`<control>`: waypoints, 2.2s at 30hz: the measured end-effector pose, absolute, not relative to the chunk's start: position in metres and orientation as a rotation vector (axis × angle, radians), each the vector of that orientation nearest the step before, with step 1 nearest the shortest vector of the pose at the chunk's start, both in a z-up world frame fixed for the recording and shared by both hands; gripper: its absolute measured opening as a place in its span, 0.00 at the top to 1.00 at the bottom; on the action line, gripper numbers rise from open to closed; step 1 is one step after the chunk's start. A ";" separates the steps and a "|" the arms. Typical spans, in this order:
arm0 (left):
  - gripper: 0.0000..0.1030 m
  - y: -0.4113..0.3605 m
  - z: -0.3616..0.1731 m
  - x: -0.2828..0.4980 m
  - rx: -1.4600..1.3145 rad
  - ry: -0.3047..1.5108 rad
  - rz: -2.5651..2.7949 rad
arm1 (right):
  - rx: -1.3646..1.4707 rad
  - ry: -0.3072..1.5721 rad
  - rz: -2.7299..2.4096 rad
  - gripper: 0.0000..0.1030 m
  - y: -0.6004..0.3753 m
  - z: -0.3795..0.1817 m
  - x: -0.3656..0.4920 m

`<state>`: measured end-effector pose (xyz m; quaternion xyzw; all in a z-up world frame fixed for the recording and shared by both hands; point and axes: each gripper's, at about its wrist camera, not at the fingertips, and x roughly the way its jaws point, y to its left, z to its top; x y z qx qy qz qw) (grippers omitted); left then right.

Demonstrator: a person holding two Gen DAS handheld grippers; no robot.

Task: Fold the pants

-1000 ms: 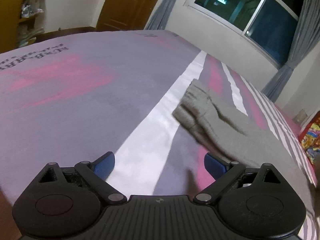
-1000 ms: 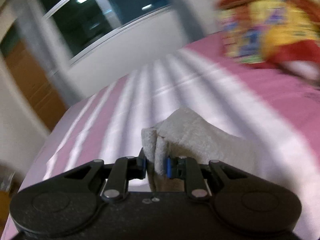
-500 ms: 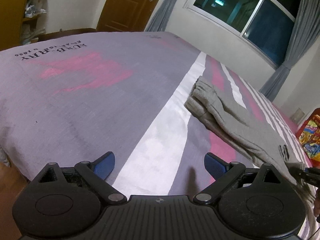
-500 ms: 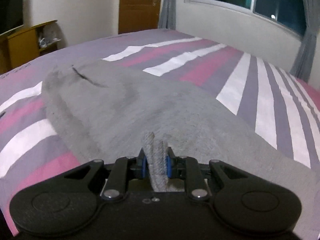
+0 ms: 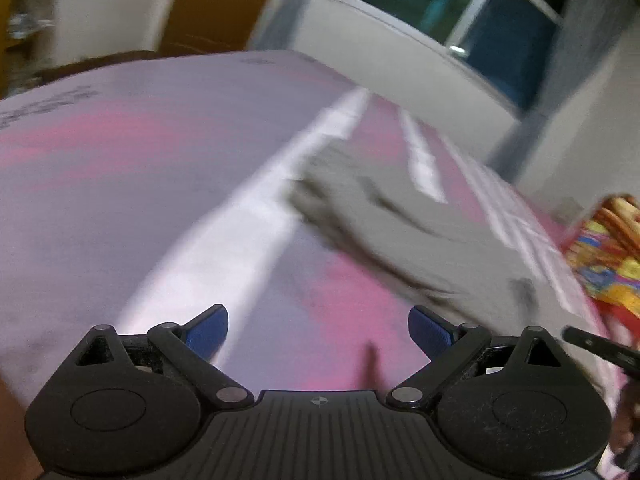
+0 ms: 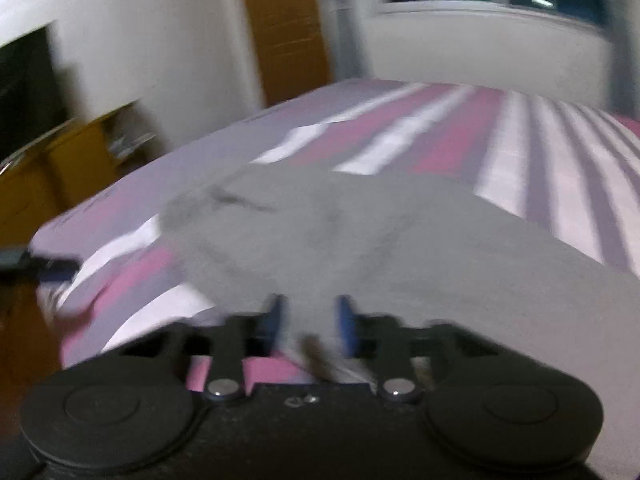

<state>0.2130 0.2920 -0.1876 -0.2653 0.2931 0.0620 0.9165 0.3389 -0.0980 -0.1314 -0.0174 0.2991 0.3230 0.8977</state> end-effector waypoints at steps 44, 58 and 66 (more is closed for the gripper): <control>0.71 0.101 -0.209 0.376 -0.716 0.794 -0.400 | 0.282 0.725 0.151 0.77 -0.300 -0.165 0.337; 0.60 0.104 -0.199 0.468 -0.619 0.793 -0.336 | 0.169 0.717 0.188 0.74 -0.292 -0.162 0.440; 0.59 0.097 -0.202 0.484 -0.630 0.791 -0.310 | 0.179 0.735 0.189 0.68 -0.295 -0.167 0.470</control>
